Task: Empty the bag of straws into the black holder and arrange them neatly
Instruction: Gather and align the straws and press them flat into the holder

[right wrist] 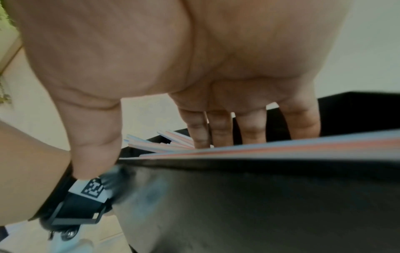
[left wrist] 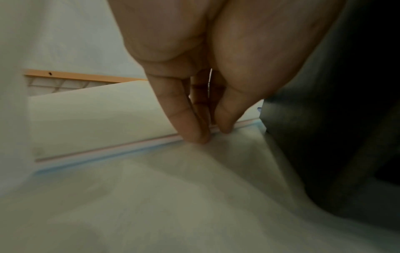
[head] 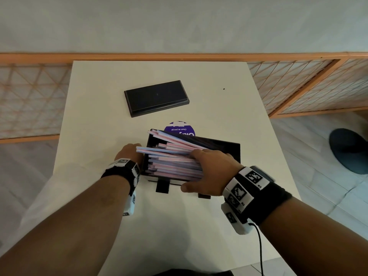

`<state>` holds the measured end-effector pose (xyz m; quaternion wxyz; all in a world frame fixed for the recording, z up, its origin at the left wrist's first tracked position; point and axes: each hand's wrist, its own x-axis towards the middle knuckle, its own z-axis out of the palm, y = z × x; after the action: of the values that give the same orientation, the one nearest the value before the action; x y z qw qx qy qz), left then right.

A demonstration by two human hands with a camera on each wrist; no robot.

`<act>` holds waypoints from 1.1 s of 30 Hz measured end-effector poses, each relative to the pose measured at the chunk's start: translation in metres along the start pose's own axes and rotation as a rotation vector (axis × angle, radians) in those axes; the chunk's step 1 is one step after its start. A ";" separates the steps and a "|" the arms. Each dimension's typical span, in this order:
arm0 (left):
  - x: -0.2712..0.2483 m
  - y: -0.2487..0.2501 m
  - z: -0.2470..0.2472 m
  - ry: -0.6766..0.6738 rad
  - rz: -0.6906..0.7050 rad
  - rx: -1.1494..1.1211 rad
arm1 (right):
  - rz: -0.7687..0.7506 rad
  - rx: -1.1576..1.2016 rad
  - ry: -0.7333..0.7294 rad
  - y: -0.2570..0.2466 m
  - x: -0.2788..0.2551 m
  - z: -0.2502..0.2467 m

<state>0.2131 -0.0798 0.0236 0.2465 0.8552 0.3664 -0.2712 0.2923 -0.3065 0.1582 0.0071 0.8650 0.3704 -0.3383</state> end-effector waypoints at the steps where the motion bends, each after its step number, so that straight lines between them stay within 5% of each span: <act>1: -0.004 0.003 0.001 -0.003 -0.004 0.006 | -0.003 -0.005 -0.003 -0.001 -0.001 -0.002; 13: -0.009 0.001 -0.018 0.116 0.023 -0.067 | -0.018 0.032 -0.086 -0.003 -0.005 -0.020; 28: -0.010 0.003 -0.007 0.003 0.126 0.164 | -0.005 0.011 -0.076 -0.007 -0.010 -0.021; 33: -0.012 0.003 -0.016 0.118 -0.006 -0.018 | -0.004 -0.011 -0.072 -0.007 -0.008 -0.020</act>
<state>0.2127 -0.0776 0.0439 0.2312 0.8663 0.3853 -0.2181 0.2955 -0.3013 0.1803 0.0245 0.8514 0.3735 -0.3674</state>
